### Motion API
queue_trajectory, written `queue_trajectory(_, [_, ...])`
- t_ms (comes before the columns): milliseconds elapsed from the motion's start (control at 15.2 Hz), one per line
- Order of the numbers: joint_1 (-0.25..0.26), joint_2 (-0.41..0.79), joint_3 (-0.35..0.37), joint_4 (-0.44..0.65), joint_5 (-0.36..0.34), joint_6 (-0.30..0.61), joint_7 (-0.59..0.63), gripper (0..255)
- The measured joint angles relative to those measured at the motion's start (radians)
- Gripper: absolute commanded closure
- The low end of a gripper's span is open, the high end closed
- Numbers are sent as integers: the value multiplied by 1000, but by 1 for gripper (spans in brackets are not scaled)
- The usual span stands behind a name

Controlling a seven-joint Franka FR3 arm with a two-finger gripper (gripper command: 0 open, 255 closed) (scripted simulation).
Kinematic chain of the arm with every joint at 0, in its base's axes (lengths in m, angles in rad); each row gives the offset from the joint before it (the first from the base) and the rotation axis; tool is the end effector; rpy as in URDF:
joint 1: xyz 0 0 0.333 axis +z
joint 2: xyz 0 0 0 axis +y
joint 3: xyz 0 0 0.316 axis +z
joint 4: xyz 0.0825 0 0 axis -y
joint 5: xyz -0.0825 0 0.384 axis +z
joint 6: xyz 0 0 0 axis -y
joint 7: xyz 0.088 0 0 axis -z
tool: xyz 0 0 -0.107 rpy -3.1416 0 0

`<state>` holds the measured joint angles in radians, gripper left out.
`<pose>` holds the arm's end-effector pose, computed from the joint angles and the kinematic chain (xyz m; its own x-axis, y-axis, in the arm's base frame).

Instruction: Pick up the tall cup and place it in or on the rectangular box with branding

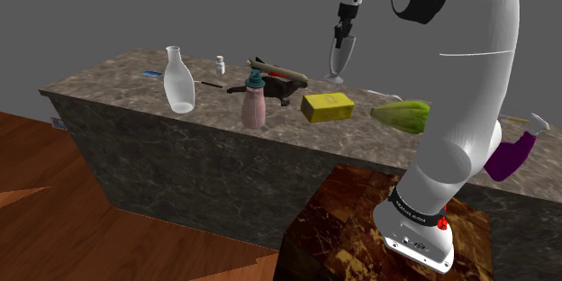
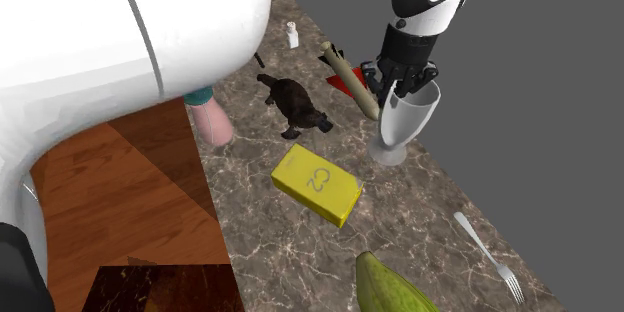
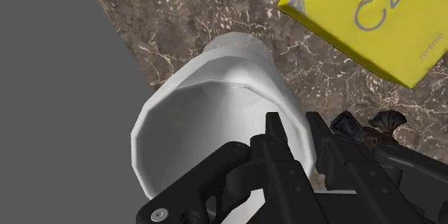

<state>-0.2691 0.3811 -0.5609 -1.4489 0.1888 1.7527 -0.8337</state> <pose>0.4955 -0.4361 0.4942 0.9997 -0.0017 -0.0234 -0.0018 -1.0000 -0.0047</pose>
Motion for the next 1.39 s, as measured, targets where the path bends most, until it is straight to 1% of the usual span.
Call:
queue_trajectory(726, [-26, 16, -3, 173, 6, -156, 3, 255])
queue_trajectory(792, [-16, -1, -4, 162, -3, -160, 10, 255])
queue_trajectory(924, [21, -63, -7, 103, -33, -156, 36, 255])
queue_trajectory(1122, [88, -179, -2, 3, -93, -156, 96, 255])
queue_trajectory(1188, [112, -228, 4, -51, -119, -143, 121, 255])
queue_trajectory(1386, [159, -338, 25, -127, -176, -162, 188, 255])
